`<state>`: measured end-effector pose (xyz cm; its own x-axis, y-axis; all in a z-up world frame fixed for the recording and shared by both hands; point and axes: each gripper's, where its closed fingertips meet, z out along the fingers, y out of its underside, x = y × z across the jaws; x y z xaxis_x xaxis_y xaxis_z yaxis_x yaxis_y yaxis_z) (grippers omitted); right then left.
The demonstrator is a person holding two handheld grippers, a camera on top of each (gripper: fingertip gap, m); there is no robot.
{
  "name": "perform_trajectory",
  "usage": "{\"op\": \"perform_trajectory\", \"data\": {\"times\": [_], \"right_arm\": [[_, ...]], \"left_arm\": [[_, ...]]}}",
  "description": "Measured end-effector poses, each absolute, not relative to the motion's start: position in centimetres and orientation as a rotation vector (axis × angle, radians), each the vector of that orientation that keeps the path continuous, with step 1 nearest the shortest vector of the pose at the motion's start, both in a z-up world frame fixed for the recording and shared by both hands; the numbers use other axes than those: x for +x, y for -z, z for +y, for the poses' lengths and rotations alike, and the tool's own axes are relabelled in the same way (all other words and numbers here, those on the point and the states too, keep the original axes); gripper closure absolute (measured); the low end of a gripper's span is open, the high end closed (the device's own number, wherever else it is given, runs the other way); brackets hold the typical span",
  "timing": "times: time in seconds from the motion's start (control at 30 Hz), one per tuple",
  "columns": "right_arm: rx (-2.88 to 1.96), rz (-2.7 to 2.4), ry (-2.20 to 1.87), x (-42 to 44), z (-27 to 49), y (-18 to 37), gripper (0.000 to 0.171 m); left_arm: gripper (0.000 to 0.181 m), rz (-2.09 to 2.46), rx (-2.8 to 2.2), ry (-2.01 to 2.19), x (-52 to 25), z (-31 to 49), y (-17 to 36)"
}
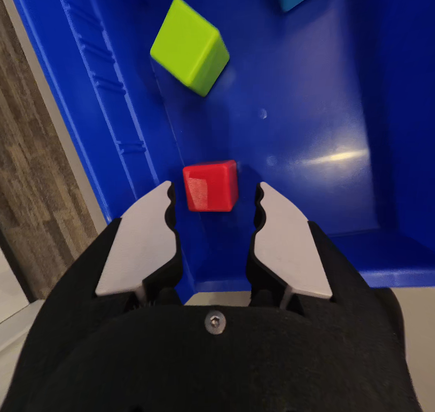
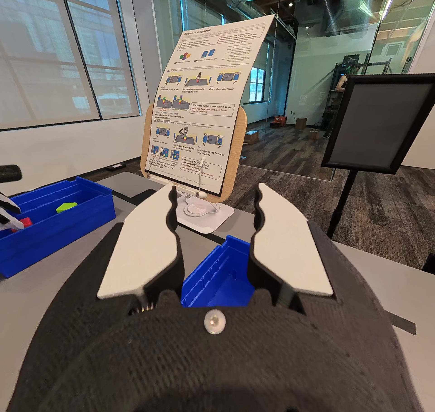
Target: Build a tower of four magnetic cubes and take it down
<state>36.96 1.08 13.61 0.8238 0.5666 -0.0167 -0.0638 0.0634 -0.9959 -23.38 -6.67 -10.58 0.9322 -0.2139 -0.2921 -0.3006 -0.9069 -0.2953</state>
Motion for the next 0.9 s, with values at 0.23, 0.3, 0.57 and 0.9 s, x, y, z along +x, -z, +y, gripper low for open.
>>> {"op": "perform_trajectory", "data": {"times": [0.23,0.3,0.57,0.9], "right_arm": [[-1.426,-0.407,-0.53,37.7,1.0,-13.7,0.107],[-1.426,-0.403,-0.534,37.9,1.0,-13.8,0.107],[-1.419,-0.392,-0.546,38.2,0.9,-13.9,0.107],[-1.429,-0.402,-0.55,37.9,1.1,-13.6,0.107]], "left_arm": [[0.117,0.324,-2.799,-0.406,-24.9,-6.8,12.1],[0.116,0.33,-2.82,-0.417,-24.9,-6.9,12.3],[0.119,0.372,-2.862,-0.418,-24.1,-7.2,13.4],[0.12,0.528,-2.917,-0.298,-23.4,-7.8,13.6]]}}
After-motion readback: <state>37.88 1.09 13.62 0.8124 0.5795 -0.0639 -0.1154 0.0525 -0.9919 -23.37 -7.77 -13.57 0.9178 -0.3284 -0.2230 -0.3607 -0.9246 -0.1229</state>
